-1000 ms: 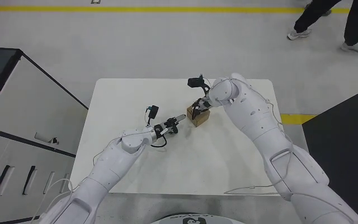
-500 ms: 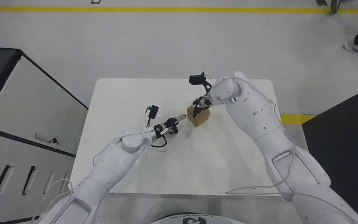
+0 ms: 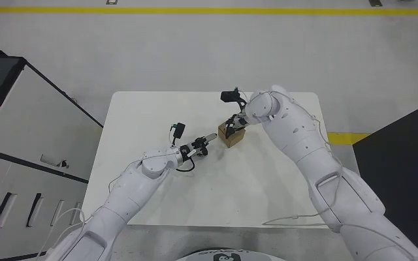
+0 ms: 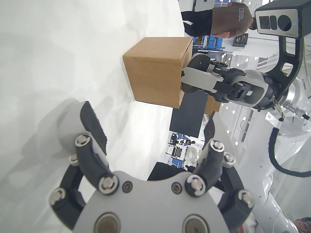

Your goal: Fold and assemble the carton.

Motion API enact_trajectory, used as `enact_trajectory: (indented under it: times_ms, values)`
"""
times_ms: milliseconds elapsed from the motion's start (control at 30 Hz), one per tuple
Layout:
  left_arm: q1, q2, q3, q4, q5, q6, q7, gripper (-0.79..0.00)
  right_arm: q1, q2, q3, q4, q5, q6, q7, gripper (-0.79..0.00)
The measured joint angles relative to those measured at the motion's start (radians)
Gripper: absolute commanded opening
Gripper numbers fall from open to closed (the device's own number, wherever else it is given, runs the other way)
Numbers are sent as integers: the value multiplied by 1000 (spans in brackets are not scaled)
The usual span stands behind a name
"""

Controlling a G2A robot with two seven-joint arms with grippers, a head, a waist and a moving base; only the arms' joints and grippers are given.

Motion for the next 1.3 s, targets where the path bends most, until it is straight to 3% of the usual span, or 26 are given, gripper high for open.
enact_trajectory:
  times_ms: [100,167,200,233,367,600,667,900,1300]
  values:
    - [0,0,0,0,0,0,0,0,3,5,15,-11,11,-1,-1,-785]
    - [0,0,0,0,0,0,0,0,0,13,37,-26,25,-2,4,-443]
    - [0,0,0,0,0,0,0,0,-3,17,50,-34,33,-3,8,-342]
    - [0,0,0,0,0,0,0,0,-9,24,68,-46,44,-5,14,-314]
    - [0,0,0,0,0,0,0,0,-38,51,140,-99,82,-10,42,0]
    - [0,0,0,0,0,0,0,0,-129,99,333,-201,300,-26,143,0]
    - [0,0,0,0,0,0,0,0,-131,100,339,-202,354,-27,148,0]
    - [0,0,0,0,0,0,0,0,-137,101,341,-198,322,-25,135,0]
    - [0,0,0,0,0,0,0,0,-275,185,650,-168,619,-87,259,0]
